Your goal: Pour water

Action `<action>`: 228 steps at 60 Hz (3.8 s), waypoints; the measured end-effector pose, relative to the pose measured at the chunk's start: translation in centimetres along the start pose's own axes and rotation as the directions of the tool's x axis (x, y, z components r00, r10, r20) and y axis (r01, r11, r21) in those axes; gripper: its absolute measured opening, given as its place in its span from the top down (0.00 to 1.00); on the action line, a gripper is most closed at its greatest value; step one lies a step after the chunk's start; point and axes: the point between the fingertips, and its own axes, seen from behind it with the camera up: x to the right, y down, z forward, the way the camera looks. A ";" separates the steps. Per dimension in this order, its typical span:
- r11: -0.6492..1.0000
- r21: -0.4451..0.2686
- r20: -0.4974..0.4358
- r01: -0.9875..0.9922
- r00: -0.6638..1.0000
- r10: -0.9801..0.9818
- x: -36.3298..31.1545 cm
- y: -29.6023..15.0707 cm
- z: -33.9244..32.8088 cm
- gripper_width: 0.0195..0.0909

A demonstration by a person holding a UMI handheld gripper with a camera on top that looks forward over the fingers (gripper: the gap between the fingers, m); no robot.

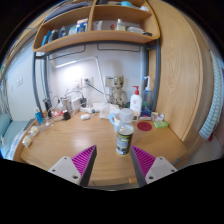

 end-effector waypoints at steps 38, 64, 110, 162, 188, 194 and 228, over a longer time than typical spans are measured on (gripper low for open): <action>0.975 0.222 0.188 0.004 0.981 -0.047 2.7 -1.9 13.5 0.59; 0.943 0.312 0.158 0.117 0.972 -0.173 1.7 -2.5 14.0 0.89; 0.023 -0.337 0.238 -0.941 -0.061 0.969 -6.1 -13.9 20.3 0.89; 0.259 -0.323 0.234 -0.910 0.188 0.954 -4.4 -17.4 19.6 0.88; 0.968 0.236 0.046 -0.087 0.996 0.079 12.8 -19.8 19.4 0.84; 0.977 0.213 -0.009 -0.029 0.999 0.031 15.5 -17.2 22.0 0.83; 0.969 0.242 -0.022 -0.051 0.998 0.058 17.9 -10.2 27.9 0.76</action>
